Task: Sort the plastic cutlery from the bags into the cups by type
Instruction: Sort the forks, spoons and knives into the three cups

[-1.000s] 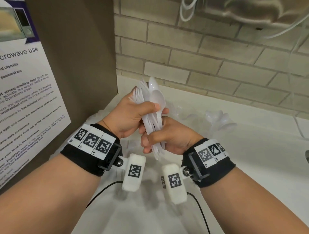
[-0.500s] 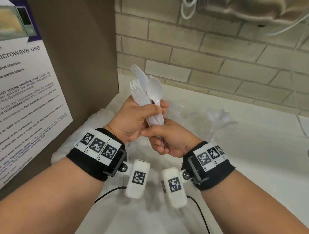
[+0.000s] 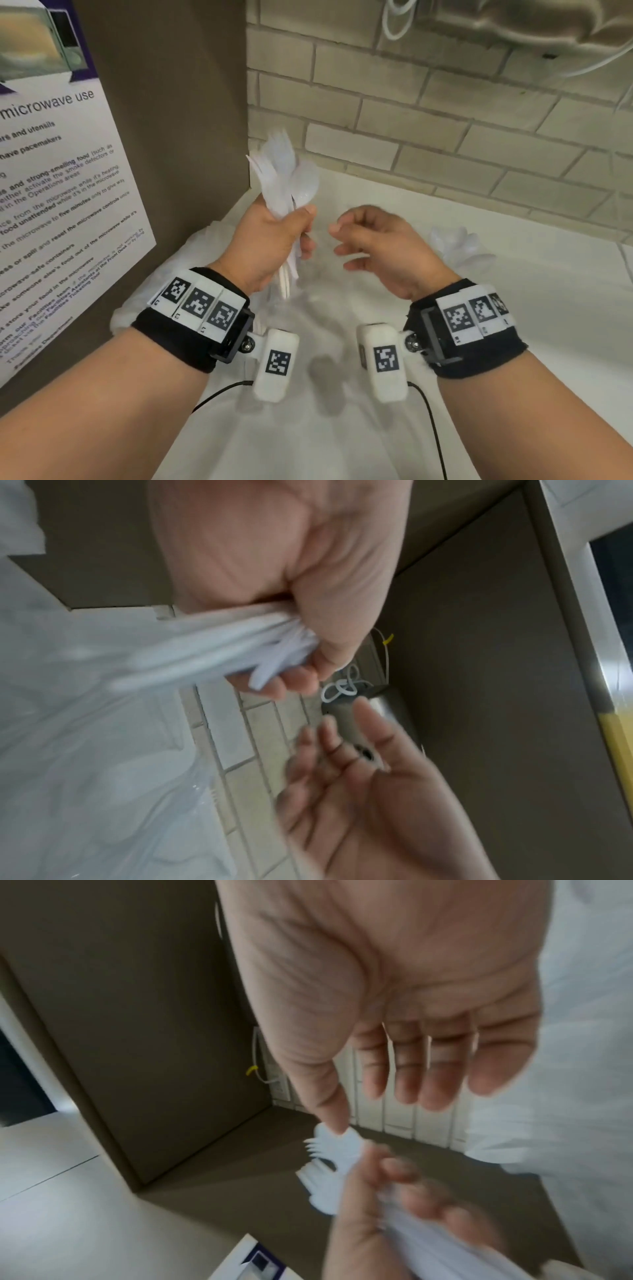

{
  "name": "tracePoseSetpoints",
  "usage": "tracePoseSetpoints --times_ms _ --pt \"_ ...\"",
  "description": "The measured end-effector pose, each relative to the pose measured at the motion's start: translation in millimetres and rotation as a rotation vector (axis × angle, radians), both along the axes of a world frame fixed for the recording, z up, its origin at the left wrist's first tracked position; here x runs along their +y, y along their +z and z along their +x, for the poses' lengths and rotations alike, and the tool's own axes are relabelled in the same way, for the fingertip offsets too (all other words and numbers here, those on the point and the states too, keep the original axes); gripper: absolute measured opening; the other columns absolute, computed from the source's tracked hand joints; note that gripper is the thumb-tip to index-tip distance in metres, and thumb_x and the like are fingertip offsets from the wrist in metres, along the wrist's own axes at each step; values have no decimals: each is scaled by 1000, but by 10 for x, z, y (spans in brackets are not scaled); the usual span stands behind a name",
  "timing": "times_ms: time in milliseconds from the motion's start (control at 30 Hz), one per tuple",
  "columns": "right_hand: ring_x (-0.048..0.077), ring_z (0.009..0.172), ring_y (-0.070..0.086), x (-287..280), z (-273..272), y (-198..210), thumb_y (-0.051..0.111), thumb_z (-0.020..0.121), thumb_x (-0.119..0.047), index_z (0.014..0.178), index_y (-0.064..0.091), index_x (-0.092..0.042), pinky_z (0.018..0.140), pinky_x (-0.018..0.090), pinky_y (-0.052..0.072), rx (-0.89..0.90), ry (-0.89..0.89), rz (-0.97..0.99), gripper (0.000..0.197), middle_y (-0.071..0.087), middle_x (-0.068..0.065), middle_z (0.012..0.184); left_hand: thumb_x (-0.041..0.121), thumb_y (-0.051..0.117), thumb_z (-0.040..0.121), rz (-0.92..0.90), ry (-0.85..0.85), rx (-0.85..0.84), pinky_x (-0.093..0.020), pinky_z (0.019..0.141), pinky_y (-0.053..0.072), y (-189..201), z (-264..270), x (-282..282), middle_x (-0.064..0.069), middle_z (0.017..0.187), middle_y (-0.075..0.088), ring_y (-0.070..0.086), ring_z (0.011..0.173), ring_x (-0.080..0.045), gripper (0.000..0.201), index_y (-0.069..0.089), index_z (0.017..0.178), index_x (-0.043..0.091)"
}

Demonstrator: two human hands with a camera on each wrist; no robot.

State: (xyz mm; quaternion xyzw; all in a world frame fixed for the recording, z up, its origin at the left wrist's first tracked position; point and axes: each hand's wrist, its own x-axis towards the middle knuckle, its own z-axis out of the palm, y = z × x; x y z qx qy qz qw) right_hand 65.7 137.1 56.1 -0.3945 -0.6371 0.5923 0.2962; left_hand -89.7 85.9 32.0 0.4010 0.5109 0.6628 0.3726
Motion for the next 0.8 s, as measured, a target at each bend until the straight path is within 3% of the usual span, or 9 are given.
tracePoseSetpoints --times_ms 67,167,300,433,533,567,633,733,800 --pt "16 56 54 -18 -26 114 75 80 -14 90 57 -17 55 31 44 95 -105 145 21 56 0 75 17 63 90 -45 34 127 -28 47 44 -103 -8 26 -2 66 61 53 47 -13 16 60 98 3" --pt "17 45 50 -75 -103 255 81 75 -22 96 54 -17 47 29 43 83 -116 324 35 56 4 76 34 62 86 -97 86 328 -28 49 46 -160 4 66 -1 77 65 59 55 -14 34 53 114 17" --pt "23 54 63 -144 -291 288 87 63 -38 103 49 -21 49 34 55 -143 -100 479 58 62 9 75 30 58 86 -171 142 538 -26 56 49 -115 96 86 3 79 60 62 70 -17 33 38 107 15" --pt "23 62 66 -96 -376 204 77 69 -19 101 48 -24 62 43 58 -189 -153 543 43 63 1 77 18 65 80 -174 153 562 -22 49 41 -54 155 43 5 75 56 59 67 -13 35 38 102 15" --pt "27 61 68 -53 -359 160 68 76 -9 105 48 -21 59 48 58 -139 -154 481 37 66 9 82 20 71 78 -184 157 535 -29 56 52 -75 128 19 2 82 61 64 71 -16 39 43 105 19" --pt "26 61 68 -48 -351 149 70 77 -10 106 46 -22 60 47 58 -131 -149 474 40 65 8 81 22 72 78 -179 166 526 -28 56 54 -94 121 26 2 82 62 65 70 -17 40 44 106 18" --pt "19 64 64 -39 -327 153 76 73 -15 107 44 -27 64 35 58 -133 -180 557 48 58 -1 82 24 70 82 -189 186 561 -9 46 42 -114 116 22 5 76 56 58 63 -10 36 41 104 16" --pt "1 78 49 -22 -325 238 75 73 -19 103 54 -33 67 14 42 -123 -217 836 39 47 -11 96 22 64 88 -220 202 637 -9 39 35 -151 111 25 8 71 49 49 58 -2 33 35 105 16" --pt "4 95 48 -11 -358 298 68 79 -25 100 66 -29 82 18 41 -170 -182 998 21 48 -4 105 19 61 89 -249 194 672 -13 40 32 -161 133 38 5 73 52 49 58 -4 35 36 112 12"
